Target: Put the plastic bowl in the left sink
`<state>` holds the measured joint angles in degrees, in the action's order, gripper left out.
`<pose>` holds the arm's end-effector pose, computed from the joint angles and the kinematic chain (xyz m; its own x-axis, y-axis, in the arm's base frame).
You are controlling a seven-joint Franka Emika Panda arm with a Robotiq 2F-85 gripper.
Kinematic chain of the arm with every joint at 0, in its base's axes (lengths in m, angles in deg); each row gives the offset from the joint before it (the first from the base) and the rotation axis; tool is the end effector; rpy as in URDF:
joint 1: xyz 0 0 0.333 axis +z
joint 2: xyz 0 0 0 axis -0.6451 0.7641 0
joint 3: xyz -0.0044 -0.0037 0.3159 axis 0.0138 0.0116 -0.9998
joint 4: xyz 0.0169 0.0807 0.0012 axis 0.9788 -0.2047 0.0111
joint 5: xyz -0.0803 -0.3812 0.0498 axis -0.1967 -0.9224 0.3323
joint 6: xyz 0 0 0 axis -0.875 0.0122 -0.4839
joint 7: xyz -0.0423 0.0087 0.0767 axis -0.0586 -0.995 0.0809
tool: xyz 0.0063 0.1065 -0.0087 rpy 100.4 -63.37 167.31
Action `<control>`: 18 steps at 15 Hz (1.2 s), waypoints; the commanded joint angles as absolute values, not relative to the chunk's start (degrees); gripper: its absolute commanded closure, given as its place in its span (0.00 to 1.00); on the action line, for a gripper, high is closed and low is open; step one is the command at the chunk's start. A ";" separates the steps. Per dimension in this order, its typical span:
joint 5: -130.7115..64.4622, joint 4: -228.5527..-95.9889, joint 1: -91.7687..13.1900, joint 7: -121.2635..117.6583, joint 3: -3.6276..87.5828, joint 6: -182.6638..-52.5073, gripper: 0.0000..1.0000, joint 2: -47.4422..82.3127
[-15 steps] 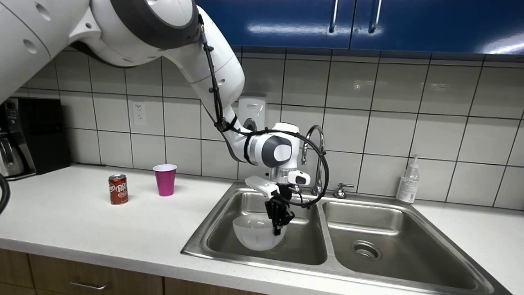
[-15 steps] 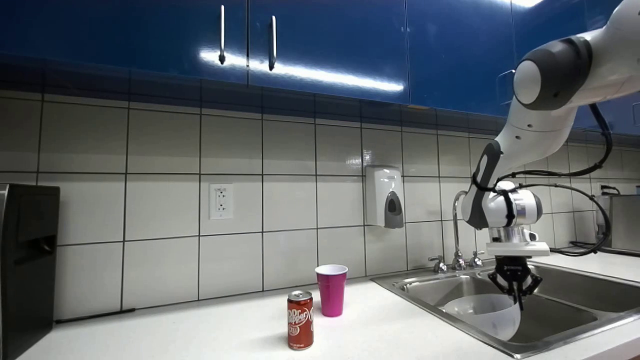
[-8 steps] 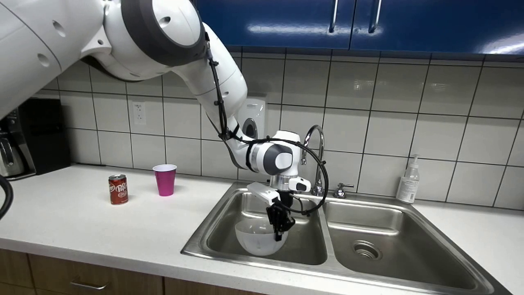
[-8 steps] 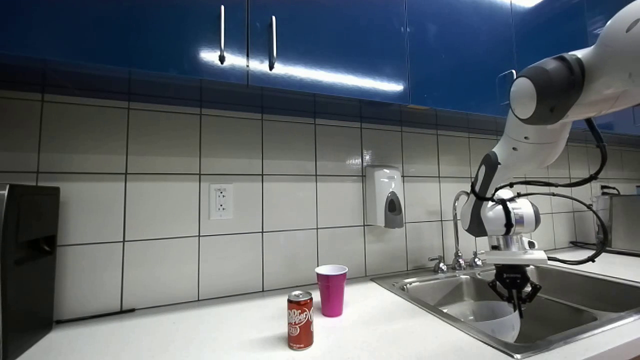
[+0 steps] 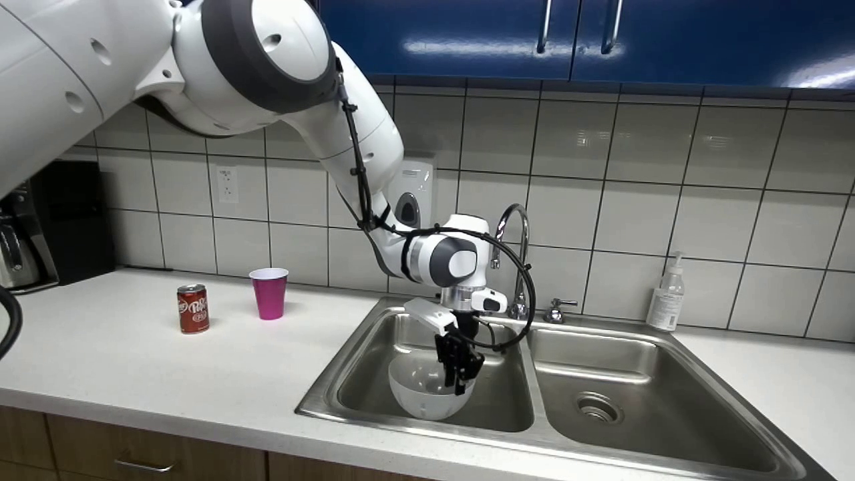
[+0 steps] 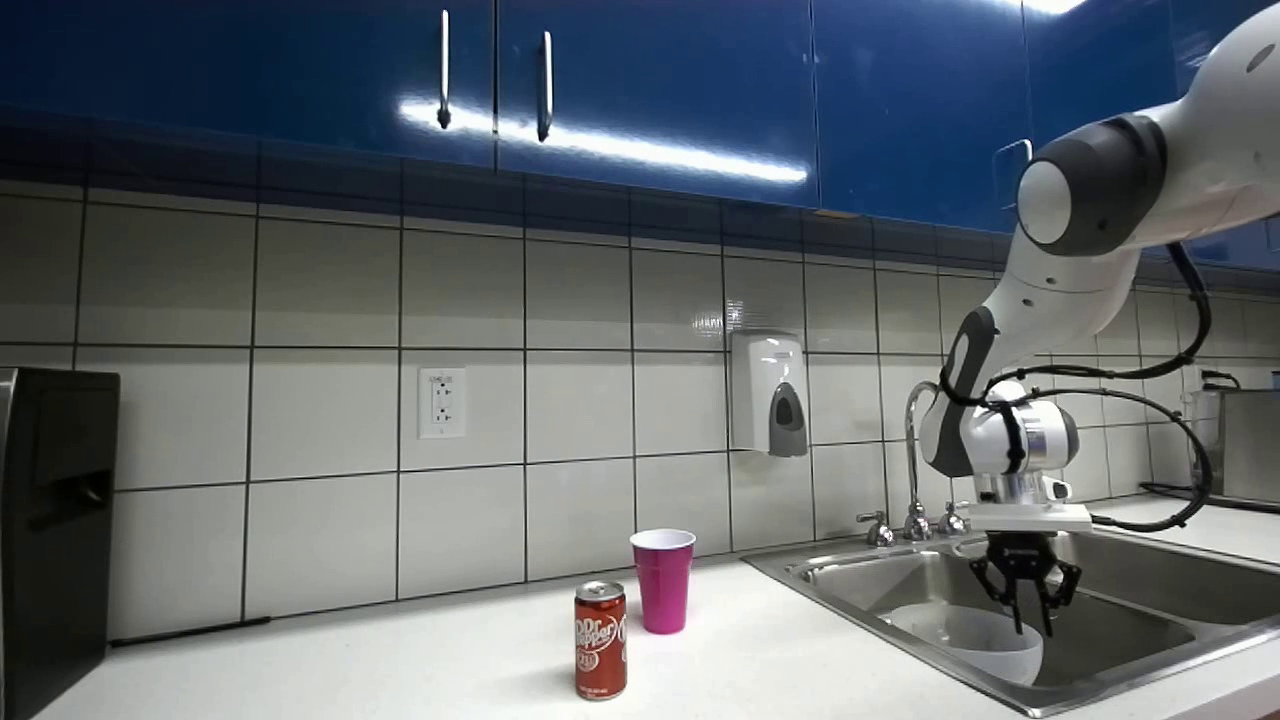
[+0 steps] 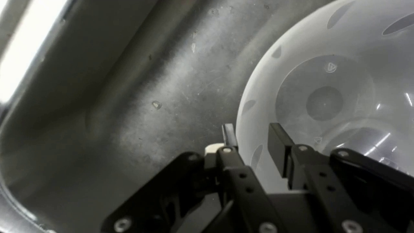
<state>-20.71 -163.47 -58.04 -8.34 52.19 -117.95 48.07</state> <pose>0.5822 -0.3417 0.1409 0.6899 -0.7219 -0.0538 -0.7172 -0.6918 0.0842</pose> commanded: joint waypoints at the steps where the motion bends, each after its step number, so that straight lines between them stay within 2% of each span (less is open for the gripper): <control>1: -21.20 -164.07 -57.35 -9.99 52.32 -118.32 0.35 46.64; 5: -21.48 -166.60 -56.07 -11.13 52.76 -118.32 0.03 43.44; 6: -21.50 -167.41 -55.85 -11.30 52.80 -118.21 0.00 42.30; 18: -24.14 -188.64 -52.23 -11.59 53.14 -120.33 0.00 20.49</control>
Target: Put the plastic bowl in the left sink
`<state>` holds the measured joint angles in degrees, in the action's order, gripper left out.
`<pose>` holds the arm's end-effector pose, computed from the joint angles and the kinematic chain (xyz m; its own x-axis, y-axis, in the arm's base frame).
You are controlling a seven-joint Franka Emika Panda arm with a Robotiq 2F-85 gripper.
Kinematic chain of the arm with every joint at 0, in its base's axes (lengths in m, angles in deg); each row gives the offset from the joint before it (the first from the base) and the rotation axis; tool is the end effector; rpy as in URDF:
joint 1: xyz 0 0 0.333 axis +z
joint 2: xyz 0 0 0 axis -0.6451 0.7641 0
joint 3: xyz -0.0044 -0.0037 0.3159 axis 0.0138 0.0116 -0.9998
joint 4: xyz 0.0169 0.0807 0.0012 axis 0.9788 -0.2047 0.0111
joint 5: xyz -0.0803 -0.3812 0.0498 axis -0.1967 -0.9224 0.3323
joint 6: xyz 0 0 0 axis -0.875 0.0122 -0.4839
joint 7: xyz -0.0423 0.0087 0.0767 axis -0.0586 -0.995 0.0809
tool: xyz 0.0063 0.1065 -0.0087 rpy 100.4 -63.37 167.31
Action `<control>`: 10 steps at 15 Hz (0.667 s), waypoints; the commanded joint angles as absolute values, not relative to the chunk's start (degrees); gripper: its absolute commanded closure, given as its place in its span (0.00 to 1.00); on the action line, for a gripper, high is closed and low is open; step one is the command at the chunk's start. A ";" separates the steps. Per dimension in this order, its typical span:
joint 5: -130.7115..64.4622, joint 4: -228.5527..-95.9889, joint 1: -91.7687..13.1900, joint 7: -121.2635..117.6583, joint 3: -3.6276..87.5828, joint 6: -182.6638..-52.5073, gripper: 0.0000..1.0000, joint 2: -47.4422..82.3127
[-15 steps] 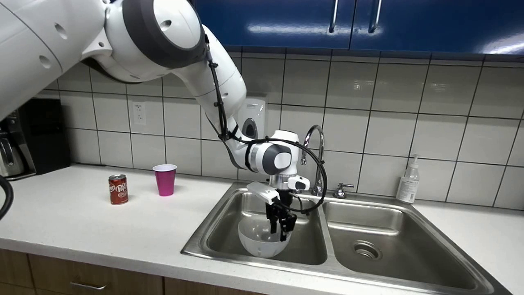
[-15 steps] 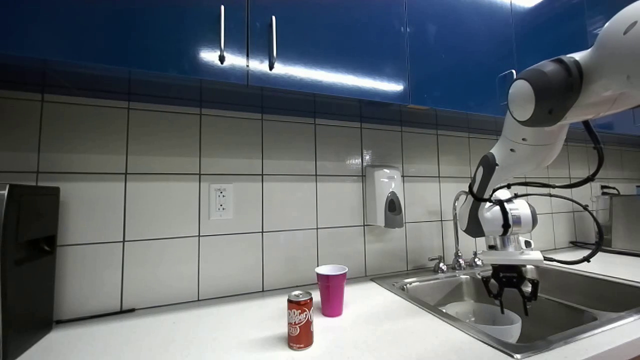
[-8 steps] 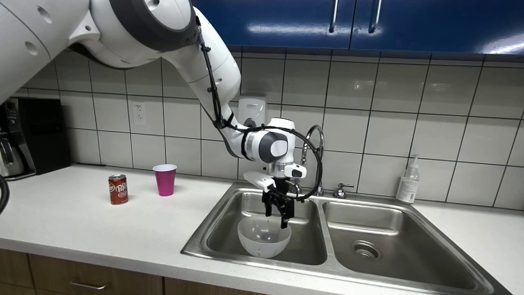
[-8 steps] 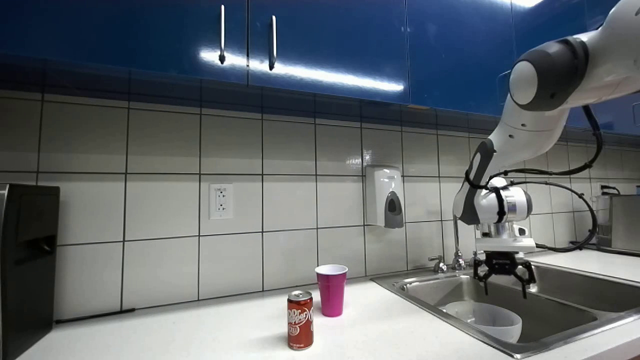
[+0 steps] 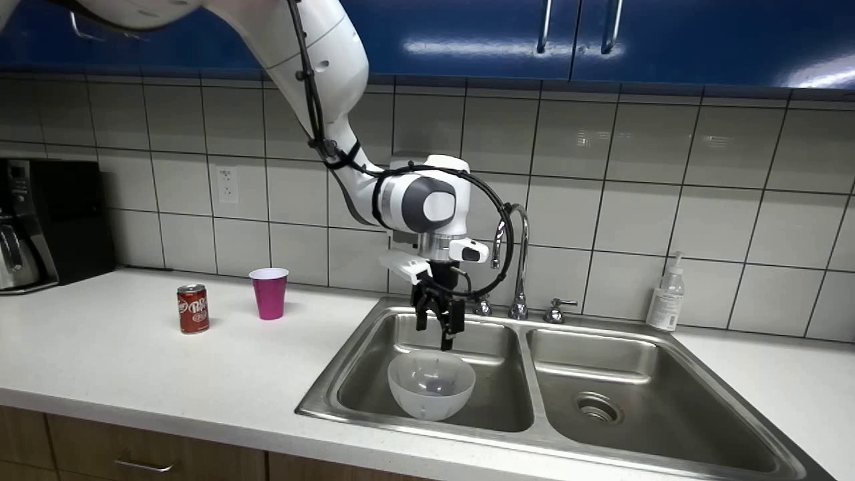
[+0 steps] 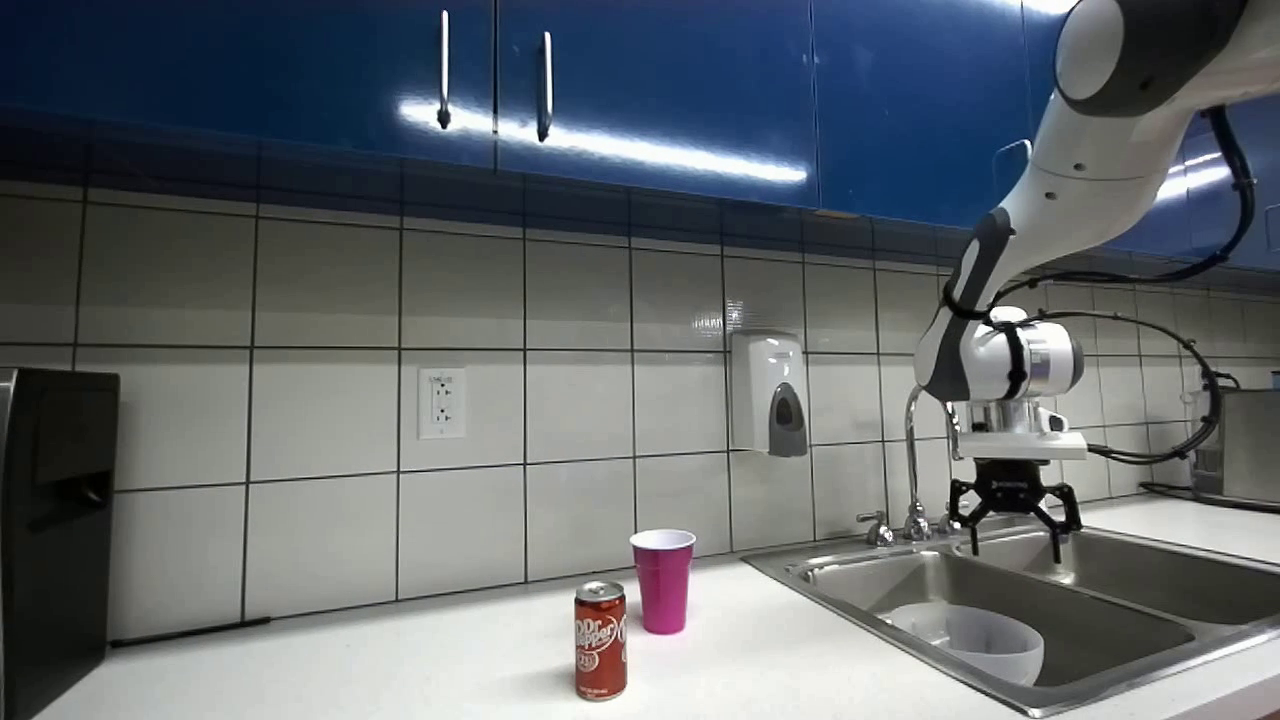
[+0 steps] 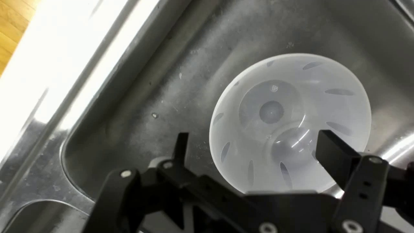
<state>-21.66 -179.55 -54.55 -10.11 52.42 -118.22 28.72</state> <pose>0.5524 -0.2930 0.2456 0.6907 -0.7230 -0.0154 -0.7228 -0.6909 0.0171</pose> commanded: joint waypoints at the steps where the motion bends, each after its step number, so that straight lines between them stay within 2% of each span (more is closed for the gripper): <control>1: -24.94 -190.82 -51.52 -11.65 53.04 -120.62 0.00 18.48; 10: -36.94 -209.69 -43.82 -16.21 49.27 -123.86 0.00 1.57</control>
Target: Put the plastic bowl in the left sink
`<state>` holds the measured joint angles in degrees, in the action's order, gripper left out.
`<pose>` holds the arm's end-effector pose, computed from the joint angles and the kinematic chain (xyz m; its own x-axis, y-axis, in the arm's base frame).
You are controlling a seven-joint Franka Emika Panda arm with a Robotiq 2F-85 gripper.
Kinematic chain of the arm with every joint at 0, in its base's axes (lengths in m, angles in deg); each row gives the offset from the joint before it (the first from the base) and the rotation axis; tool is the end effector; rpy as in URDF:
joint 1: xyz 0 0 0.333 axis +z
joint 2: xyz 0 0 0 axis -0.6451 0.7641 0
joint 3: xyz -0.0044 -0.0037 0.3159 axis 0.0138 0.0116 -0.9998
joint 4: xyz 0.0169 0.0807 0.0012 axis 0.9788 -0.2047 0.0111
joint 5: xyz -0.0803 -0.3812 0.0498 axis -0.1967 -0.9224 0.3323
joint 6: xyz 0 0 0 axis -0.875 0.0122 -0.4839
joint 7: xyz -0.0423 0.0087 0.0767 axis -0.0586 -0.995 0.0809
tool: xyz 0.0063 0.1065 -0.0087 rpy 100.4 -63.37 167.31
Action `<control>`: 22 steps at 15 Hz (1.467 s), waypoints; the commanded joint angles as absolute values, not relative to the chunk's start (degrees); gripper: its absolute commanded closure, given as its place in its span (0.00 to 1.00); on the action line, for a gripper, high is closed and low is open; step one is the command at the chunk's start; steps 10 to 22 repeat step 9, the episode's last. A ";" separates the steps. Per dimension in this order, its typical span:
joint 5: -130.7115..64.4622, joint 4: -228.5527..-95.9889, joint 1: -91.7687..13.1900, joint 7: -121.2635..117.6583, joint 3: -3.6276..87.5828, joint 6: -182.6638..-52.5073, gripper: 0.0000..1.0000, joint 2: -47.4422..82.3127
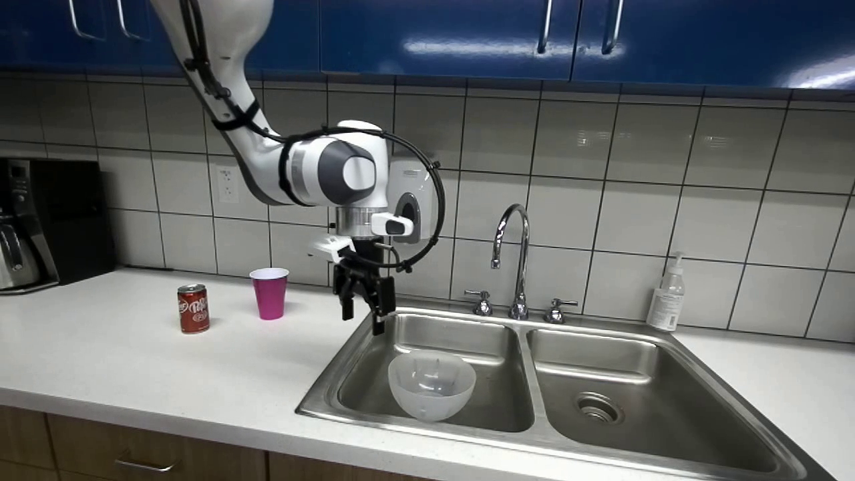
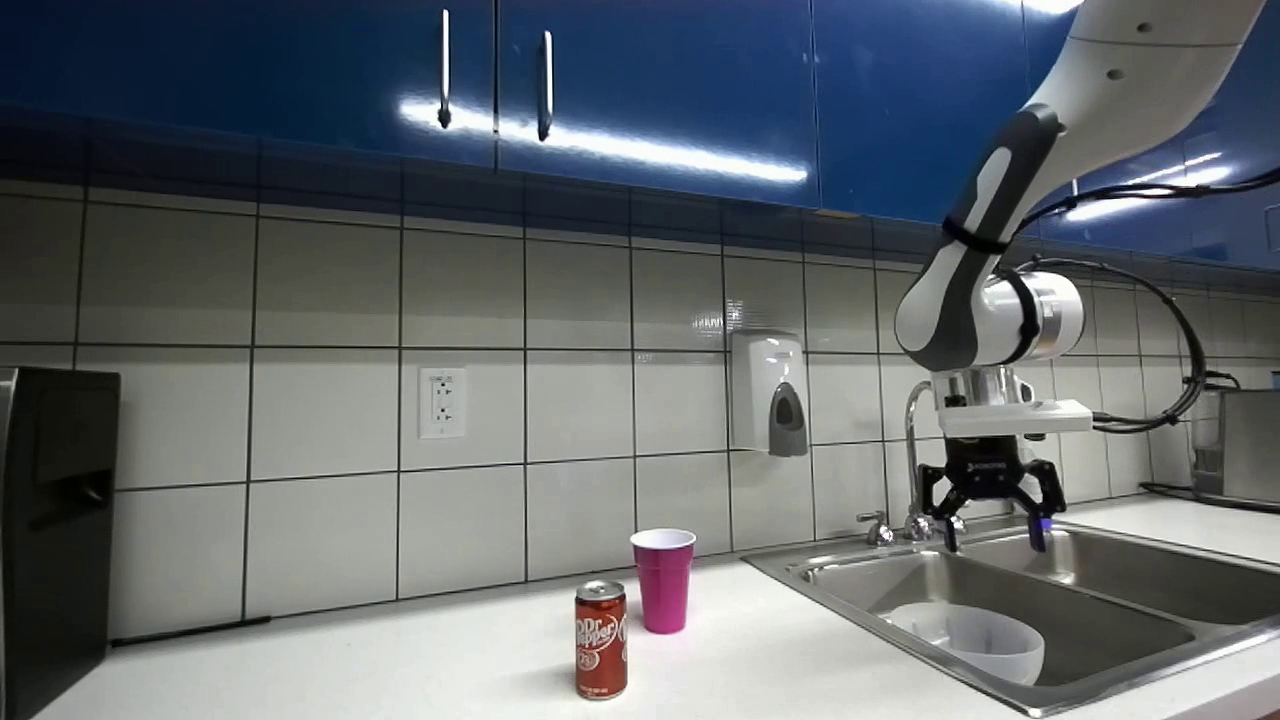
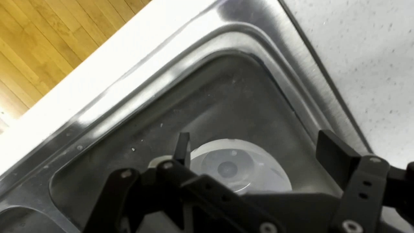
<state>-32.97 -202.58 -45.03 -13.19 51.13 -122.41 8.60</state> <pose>0.4927 -0.1604 0.2856 0.8505 -0.5259 0.0026 -0.5250 -0.8488 0.0626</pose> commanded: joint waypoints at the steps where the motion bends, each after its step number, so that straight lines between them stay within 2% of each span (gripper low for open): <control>1: -37.40 -210.82 -43.55 -16.77 48.43 -123.63 0.00 0.49; 4: -37.96 -214.13 -43.20 -17.91 45.88 -122.87 0.00 -3.17; 5: -36.25 -210.56 -44.17 -15.84 46.01 -122.51 0.00 1.08; 22: -36.26 -212.78 -44.19 -16.04 44.95 -122.52 0.00 -1.39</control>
